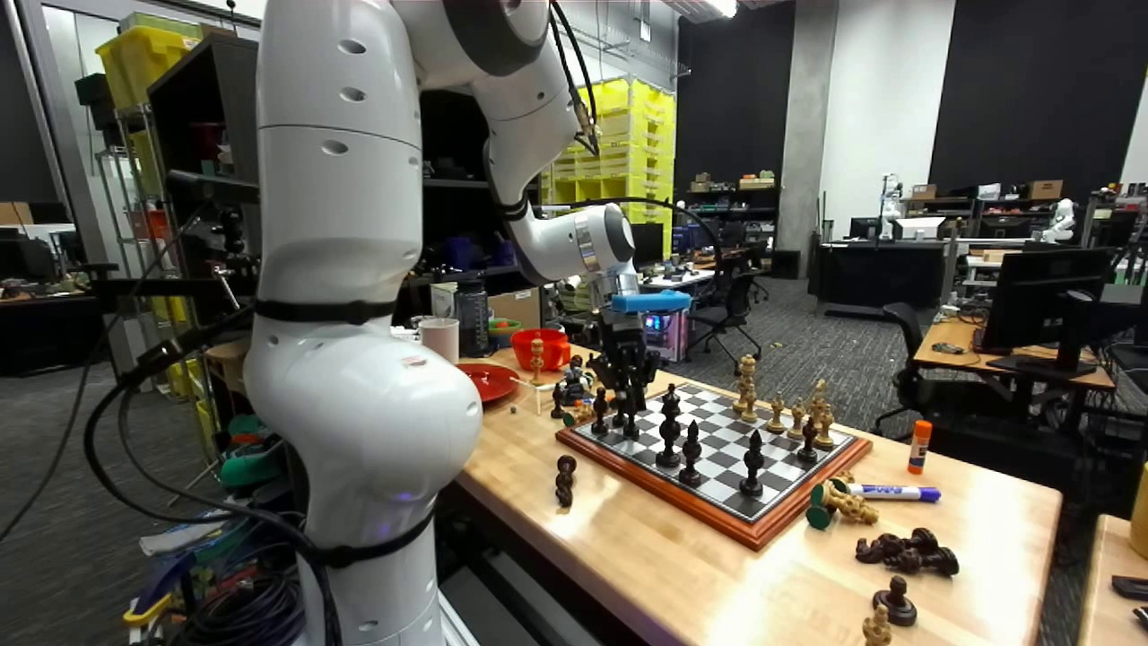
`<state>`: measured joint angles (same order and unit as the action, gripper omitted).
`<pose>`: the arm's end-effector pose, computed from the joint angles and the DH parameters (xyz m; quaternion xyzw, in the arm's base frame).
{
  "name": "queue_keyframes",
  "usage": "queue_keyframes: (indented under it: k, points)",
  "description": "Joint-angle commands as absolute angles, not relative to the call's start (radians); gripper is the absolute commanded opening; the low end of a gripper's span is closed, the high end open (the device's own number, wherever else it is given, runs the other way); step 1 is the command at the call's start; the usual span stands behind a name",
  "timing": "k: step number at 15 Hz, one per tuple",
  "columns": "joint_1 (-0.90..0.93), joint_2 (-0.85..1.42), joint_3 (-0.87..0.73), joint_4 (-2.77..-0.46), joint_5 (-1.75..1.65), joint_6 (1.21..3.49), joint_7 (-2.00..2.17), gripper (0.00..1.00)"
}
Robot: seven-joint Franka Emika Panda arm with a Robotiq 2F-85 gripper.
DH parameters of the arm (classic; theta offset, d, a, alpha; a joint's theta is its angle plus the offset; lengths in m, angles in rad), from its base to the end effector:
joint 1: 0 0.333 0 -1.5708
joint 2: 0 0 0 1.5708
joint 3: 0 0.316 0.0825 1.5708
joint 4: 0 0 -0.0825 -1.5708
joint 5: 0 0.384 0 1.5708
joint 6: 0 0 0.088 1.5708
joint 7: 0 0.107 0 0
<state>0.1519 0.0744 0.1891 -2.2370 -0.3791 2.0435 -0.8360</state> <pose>0.4819 0.1492 0.3206 0.7506 0.6308 -0.1621 0.1117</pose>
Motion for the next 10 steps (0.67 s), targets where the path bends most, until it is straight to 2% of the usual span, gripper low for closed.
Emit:
queue_keyframes:
  k: [1, 10]
  points:
    - [0.163, 0.075, 0.192, -2.230, -0.383, 2.042, -0.838, 0.06]
    - [0.174, 0.075, 0.198, -2.230, -0.403, 2.044, -0.828, 0.06]
